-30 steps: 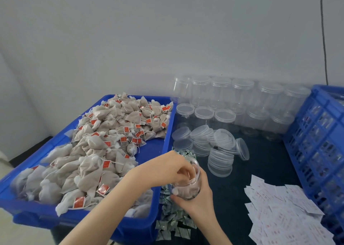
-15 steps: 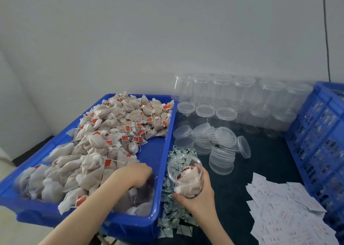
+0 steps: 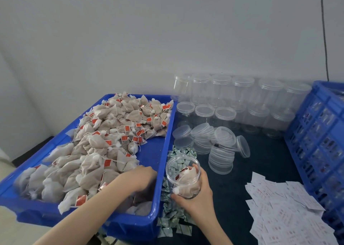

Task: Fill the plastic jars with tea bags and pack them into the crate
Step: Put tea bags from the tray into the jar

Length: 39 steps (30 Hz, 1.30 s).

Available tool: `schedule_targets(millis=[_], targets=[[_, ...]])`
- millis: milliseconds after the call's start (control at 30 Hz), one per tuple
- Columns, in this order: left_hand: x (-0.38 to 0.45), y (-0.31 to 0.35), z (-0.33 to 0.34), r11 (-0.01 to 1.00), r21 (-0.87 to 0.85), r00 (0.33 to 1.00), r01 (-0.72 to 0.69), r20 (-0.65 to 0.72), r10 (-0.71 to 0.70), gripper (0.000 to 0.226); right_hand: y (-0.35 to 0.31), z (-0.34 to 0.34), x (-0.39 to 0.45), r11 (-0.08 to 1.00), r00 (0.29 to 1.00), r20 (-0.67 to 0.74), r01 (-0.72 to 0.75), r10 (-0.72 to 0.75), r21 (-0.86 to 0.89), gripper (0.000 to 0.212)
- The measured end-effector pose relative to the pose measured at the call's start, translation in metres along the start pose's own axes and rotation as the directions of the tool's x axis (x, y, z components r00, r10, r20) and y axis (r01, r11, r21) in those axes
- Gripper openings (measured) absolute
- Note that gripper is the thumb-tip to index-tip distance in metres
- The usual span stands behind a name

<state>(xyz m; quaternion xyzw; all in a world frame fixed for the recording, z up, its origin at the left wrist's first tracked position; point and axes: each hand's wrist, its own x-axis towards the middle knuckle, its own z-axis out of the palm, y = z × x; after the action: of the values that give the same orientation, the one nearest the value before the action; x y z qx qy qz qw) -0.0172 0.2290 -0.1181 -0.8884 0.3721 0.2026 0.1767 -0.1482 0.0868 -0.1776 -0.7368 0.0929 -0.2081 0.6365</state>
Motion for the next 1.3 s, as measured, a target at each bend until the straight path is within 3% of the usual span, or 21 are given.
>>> schedule_targets(millis=[133, 233, 367, 467, 600, 733, 867, 1167, 1300], targets=[[-0.002, -0.012, -0.004, 0.997, -0.071, 0.992, 0.004, -0.126, -0.013, 0.006, 0.0, -0.002, 0.0, 1.0, 1.0, 0.004, 0.0, 0.0, -0.003, 0.092], [-0.004, -0.022, -0.006, 0.975, -0.214, 0.987, -0.068, -0.156, 0.034, 0.016, 0.001, -0.003, 0.0, 1.0, 1.0, 0.001, -0.001, 0.001, -0.006, 0.092], [-0.01, -0.033, -0.007, 0.936, -0.329, 0.985, -0.129, -0.152, 0.083, 0.011, 0.001, -0.003, 0.0, 1.0, 1.0, -0.005, 0.001, -0.001, -0.017, 0.091], [-0.02, -0.041, -0.01, 0.897, -0.406, 0.968, -0.176, -0.237, 0.082, 0.021, 0.002, -0.002, 0.0, 1.0, 1.0, -0.002, 0.003, -0.003, -0.024, 0.092], [-0.035, -0.05, -0.021, 0.769, -0.596, 0.923, -0.23, -0.385, -0.022, 0.018, 0.004, 0.001, -0.002, 1.0, 1.0, -0.002, 0.005, -0.005, -0.028, 0.091], [-0.042, -0.049, -0.033, 0.573, -0.756, 0.812, -0.316, -0.528, -0.248, 0.017, 0.004, 0.002, -0.003, 1.0, 1.0, 0.006, 0.0, 0.0, -0.013, 0.091], [-0.054, -0.04, -0.048, 0.53, -0.744, 0.715, -0.407, -0.621, -0.322, 0.024, 0.003, 0.003, -0.003, 1.0, 1.0, 0.013, -0.002, 0.002, -0.01, 0.091], [-0.074, -0.008, -0.097, 0.439, -0.615, 0.553, -0.655, -0.786, -0.276, 0.032, 0.002, 0.005, -0.004, 1.0, 1.0, 0.01, 0.013, -0.012, -0.024, 0.09], [-0.071, 0.013, -0.104, 0.473, -0.595, 0.605, -0.65, -0.782, -0.151, 0.027, 0.001, 0.002, -0.003, 0.999, 1.0, -0.011, 0.026, -0.027, -0.03, 0.091]])
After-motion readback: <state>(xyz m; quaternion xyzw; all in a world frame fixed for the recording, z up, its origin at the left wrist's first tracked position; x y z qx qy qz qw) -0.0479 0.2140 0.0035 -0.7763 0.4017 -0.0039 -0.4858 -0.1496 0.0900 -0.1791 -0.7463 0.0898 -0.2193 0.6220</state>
